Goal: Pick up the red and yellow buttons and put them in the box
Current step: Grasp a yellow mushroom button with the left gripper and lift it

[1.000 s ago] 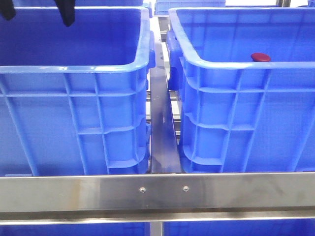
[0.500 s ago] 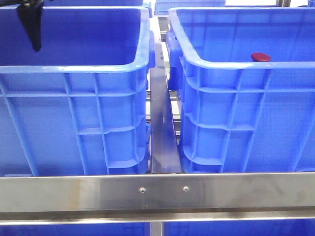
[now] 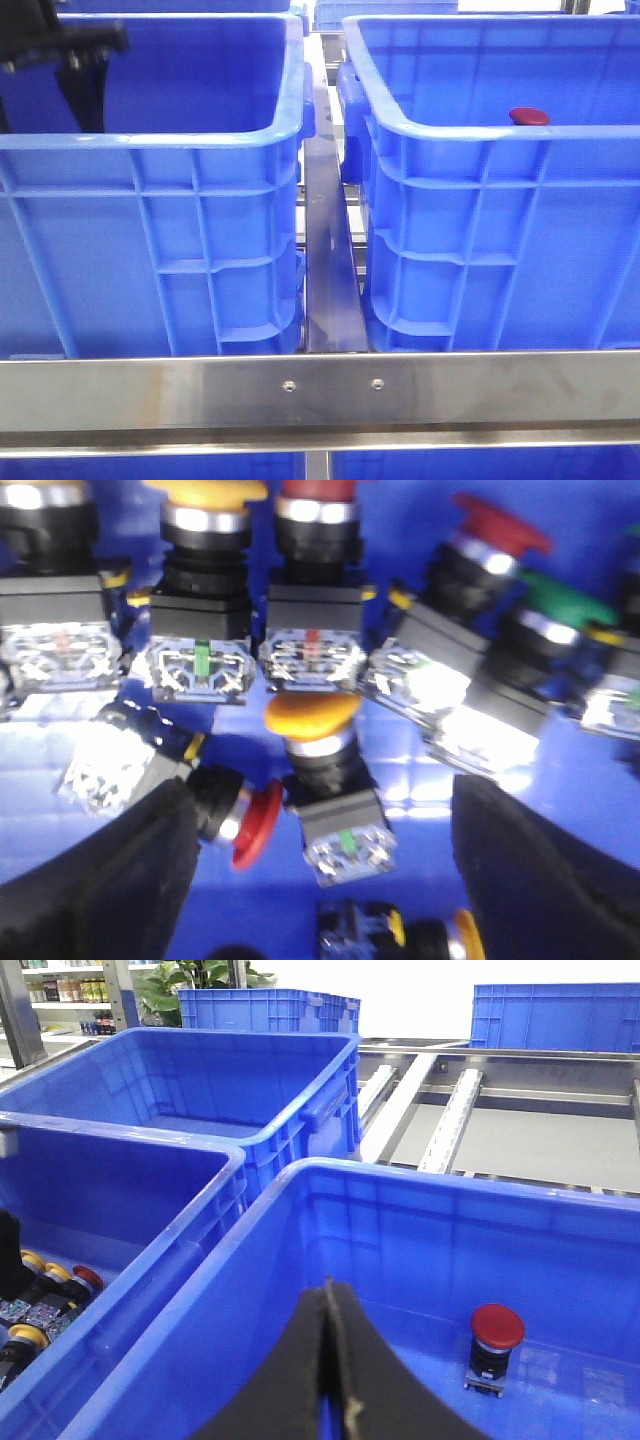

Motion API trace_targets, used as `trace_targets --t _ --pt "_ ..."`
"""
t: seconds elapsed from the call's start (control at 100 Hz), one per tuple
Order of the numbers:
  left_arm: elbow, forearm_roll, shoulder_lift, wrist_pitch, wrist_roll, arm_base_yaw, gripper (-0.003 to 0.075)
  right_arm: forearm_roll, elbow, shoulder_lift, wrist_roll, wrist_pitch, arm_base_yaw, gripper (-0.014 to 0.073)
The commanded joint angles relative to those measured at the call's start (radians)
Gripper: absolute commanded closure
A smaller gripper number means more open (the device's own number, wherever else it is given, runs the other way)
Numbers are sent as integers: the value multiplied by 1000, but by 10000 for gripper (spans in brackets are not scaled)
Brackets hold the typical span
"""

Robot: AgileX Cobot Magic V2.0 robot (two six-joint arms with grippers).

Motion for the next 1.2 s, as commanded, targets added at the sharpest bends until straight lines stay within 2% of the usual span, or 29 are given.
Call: trace_targets --t 0.0,0.58,0.96,1.03,1.19 --pt "-22 -14 -22 23 7 3 229 30 -28 -7 -1 21 -4 663" --pt "-17 -47 107 23 18 3 229 30 -28 -7 -1 6 -4 663" --pt "-17 -42 122 21 22 3 236 30 -28 -7 -1 3 -4 663" --pt "-17 -42 122 25 22 3 290 30 -28 -7 -1 3 -4 663" --pt "-17 -42 122 25 40 3 527 30 -28 -7 -1 3 -4 663"
